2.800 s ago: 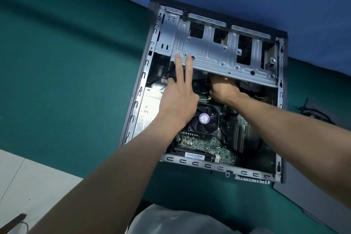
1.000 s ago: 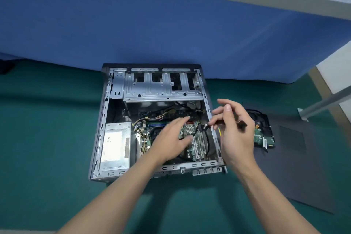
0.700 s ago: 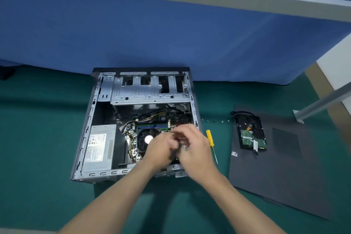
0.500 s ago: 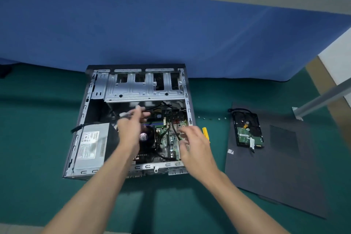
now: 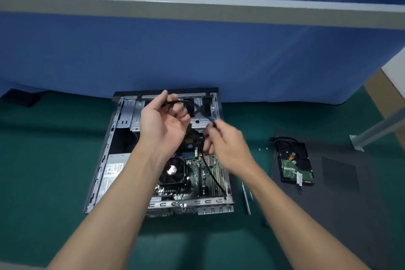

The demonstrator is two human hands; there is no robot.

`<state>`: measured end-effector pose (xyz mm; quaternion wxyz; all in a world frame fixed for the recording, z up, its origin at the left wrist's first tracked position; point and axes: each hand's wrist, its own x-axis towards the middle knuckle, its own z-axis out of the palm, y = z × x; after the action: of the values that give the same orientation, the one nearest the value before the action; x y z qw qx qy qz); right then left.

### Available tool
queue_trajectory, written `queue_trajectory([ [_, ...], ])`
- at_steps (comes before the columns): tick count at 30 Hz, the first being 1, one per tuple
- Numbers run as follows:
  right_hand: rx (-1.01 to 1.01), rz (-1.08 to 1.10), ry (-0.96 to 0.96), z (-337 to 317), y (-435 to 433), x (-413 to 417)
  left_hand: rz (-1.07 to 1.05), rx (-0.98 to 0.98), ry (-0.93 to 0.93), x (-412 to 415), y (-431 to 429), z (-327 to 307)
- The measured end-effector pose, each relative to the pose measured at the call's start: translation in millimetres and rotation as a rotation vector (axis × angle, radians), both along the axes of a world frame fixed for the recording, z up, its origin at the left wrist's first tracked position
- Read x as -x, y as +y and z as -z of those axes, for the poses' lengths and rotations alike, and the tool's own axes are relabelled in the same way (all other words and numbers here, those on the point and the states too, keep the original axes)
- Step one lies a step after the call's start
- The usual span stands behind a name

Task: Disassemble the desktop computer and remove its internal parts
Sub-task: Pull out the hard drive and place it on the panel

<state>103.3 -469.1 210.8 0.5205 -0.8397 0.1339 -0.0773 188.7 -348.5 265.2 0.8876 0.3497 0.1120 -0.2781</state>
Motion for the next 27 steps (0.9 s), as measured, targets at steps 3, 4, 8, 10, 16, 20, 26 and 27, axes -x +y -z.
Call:
queue_trajectory([
  [3, -0.153, 0.155, -0.227, -25.4, -23.1, 2.1, 0.142, -0.424, -0.094, 3.9, -13.6, -6.4],
  [4, -0.182, 0.179, -0.296, -34.9, -30.9, 4.6, 0.208, -0.512, -0.087, 7.8, -21.3, -6.1],
  [8, -0.194, 0.156, -0.413, -57.8, -59.5, 24.0, 0.454, -0.511, -0.01, 28.1, -59.2, -6.0],
  [10, -0.325, 0.138, -0.333, -54.4, -72.2, 39.4, 0.521, -0.46, -0.059, 36.4, -81.2, -4.1],
  [16, -0.531, 0.332, 0.234, -16.0, -113.9, 92.9, 0.627, -0.623, -0.451, 85.2, -154.9, 23.9],
  [20, -0.844, 0.677, 0.226, 16.4, -134.9, 116.5, 0.781, -0.911, -1.04, 135.8, -183.0, 68.8],
  [26, -0.781, 0.858, 0.169, 65.8, -167.7, 139.8, 1.082, -0.916, -1.195, 155.6, -189.1, 111.9],
  [27, -0.754, 0.821, 0.168, 73.4, -171.1, 140.2, 1.134, -0.895, -1.187, 151.6, -188.3, 114.5],
])
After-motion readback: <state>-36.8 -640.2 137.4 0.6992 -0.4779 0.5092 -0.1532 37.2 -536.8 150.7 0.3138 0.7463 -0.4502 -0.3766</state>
